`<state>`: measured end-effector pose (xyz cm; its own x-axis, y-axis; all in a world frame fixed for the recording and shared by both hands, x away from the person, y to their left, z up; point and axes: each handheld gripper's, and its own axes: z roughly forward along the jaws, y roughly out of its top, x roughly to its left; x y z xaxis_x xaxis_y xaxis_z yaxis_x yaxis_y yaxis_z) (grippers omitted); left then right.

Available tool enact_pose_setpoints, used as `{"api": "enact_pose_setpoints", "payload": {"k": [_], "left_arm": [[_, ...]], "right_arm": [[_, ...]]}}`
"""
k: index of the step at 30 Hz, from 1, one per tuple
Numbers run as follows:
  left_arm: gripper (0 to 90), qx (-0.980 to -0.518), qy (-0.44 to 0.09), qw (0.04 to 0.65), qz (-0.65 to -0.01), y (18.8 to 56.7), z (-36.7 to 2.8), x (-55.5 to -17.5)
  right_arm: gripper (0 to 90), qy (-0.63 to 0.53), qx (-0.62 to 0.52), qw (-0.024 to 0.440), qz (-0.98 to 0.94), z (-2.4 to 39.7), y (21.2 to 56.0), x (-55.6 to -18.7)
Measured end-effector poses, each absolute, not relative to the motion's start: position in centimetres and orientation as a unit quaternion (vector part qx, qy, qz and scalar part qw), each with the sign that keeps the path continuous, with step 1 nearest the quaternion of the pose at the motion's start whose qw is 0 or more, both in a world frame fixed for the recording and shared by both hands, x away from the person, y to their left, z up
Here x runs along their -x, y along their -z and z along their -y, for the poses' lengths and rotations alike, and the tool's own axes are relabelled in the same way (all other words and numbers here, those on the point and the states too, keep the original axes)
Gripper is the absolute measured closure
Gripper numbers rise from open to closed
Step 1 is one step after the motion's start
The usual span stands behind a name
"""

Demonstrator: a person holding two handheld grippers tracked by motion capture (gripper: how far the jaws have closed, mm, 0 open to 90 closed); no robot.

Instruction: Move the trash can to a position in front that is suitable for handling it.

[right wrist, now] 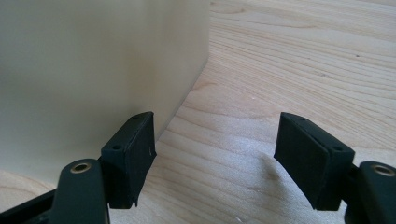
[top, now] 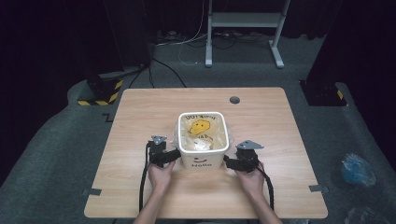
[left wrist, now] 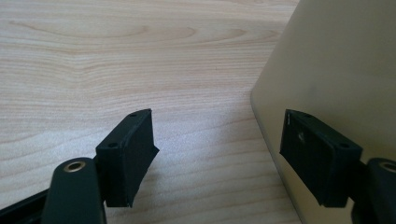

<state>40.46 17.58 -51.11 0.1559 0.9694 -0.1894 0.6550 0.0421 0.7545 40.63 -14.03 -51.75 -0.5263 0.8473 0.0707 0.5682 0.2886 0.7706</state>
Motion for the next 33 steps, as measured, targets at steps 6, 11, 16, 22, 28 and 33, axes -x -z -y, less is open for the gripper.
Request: {"api": "enact_pose_setpoints", "payload": {"k": [6,11,16,22,28,33], "left_arm": [[26.7,-0.661,-0.203,0.377,-0.616,51.1,-17.4,-40.7],[27.9,-0.659,-0.202,0.380,-0.616,51.1,-17.3,-40.8],[27.9,-0.660,-0.199,0.380,-0.616,51.1,-17.3,-40.9],[27.6,-0.658,-0.196,0.384,-0.618,51.2,-17.1,-41.1],[23.0,-0.666,-0.194,0.389,-0.606,51.2,-17.2,-40.9],[22.2,-0.666,-0.203,0.391,-0.602,50.6,-17.9,-40.4]], "right_arm": [[29.0,-0.391,-0.455,0.179,-0.780,14.3,51.7,-40.6],[29.7,-0.390,-0.453,0.183,-0.781,14.3,51.6,-40.4],[29.6,-0.393,-0.455,0.180,-0.779,14.4,51.7,-40.3],[29.2,-0.392,-0.454,0.183,-0.779,14.6,51.6,-40.3],[27.3,-0.396,-0.461,0.182,-0.773,15.2,51.5,-40.5],[26.7,-0.396,-0.470,0.184,-0.767,16.3,51.4,-40.6]]}}
